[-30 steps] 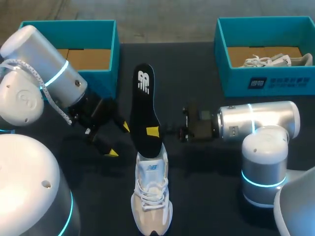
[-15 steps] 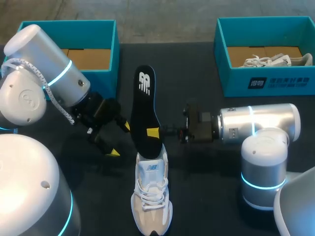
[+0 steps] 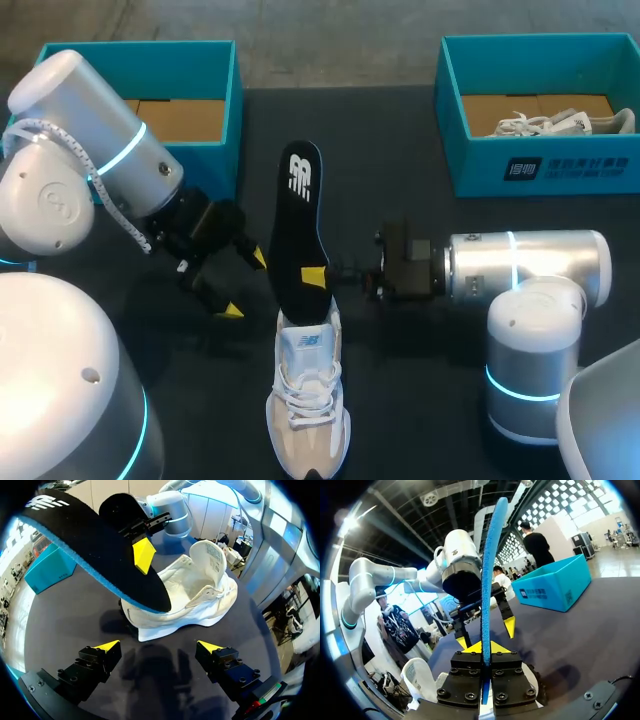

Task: Take the shoe out of the shoebox, open the shoe tongue, remove and reinsert the insole, then place the shoe into the shoebox

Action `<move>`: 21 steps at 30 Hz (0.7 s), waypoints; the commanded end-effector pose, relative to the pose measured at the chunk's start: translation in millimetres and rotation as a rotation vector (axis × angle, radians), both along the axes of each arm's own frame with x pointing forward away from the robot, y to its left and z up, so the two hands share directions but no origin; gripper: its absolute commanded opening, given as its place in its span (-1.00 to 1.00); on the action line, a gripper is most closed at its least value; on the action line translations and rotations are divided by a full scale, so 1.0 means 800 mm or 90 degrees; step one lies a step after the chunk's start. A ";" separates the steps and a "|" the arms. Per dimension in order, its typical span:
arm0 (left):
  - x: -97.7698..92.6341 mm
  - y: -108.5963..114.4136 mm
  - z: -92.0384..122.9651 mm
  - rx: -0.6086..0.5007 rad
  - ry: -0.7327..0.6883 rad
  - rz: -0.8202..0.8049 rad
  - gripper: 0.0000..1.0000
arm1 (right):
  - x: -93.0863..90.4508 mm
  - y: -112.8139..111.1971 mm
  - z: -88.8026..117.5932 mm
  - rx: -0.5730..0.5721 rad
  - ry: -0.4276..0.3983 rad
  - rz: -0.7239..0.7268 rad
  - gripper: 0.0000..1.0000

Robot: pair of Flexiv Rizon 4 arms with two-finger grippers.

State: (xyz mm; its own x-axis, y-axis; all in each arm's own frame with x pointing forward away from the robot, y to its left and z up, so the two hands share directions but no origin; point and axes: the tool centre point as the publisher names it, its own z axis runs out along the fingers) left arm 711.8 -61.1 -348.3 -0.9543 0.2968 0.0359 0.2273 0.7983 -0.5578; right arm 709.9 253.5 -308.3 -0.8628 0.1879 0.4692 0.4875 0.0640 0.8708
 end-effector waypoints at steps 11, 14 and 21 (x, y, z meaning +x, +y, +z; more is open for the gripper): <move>-0.001 0.000 0.001 0.003 -0.001 0.000 1.00 | -0.007 -0.001 -0.004 -0.024 -0.004 -0.042 -1.00; -0.001 0.000 0.001 0.003 -0.001 0.000 1.00 | -0.007 -0.001 -0.007 -0.029 -0.003 -0.049 -1.00; -0.001 0.000 0.001 0.003 -0.001 0.000 1.00 | -0.008 -0.003 -0.016 -0.028 0.000 -0.053 -1.00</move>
